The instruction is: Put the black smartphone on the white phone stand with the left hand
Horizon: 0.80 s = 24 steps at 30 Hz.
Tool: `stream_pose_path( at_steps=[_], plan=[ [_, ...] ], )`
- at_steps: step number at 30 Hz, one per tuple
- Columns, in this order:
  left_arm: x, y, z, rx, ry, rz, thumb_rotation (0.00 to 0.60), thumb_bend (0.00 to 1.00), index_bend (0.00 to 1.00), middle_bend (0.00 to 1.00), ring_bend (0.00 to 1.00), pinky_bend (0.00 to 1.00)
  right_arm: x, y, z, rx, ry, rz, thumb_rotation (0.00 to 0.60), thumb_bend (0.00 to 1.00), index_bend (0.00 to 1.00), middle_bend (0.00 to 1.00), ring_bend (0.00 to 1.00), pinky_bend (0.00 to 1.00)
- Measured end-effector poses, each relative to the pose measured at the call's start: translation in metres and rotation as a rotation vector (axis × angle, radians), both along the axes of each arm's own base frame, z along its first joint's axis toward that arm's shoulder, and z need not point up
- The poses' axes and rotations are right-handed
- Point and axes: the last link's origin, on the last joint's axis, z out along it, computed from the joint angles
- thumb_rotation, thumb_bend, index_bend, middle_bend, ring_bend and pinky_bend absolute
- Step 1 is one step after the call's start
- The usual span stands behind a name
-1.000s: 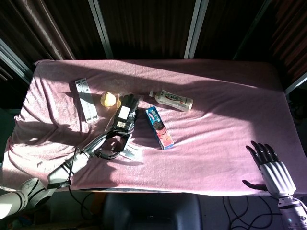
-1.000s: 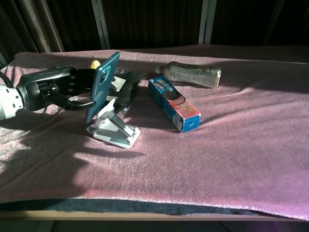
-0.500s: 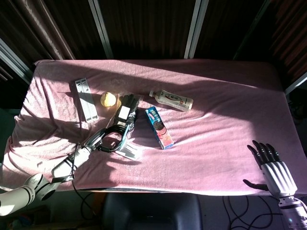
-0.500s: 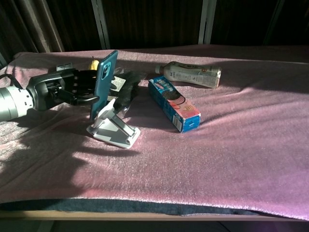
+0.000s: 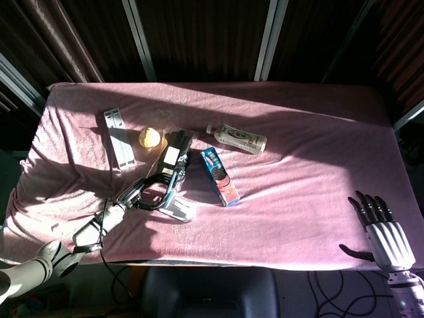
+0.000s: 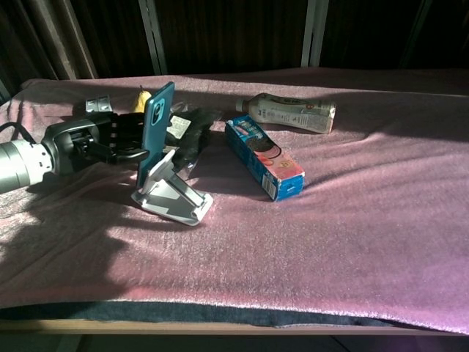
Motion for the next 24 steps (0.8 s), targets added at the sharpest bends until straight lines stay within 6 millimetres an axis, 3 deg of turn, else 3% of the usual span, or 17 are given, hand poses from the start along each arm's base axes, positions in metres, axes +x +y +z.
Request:
stream_pose_path(
  at_steps=[24],
  plan=[
    [-0.01, -0.006, -0.022, 0.012, -0.01, -0.033, 0.6, 0.37, 0.85, 0.78, 0.35, 0.04, -0.001, 0.003, 0.003, 0.003, -0.007, 0.004, 0.6, 0.12, 0.0, 0.0, 0.0, 0.0]
  ],
)
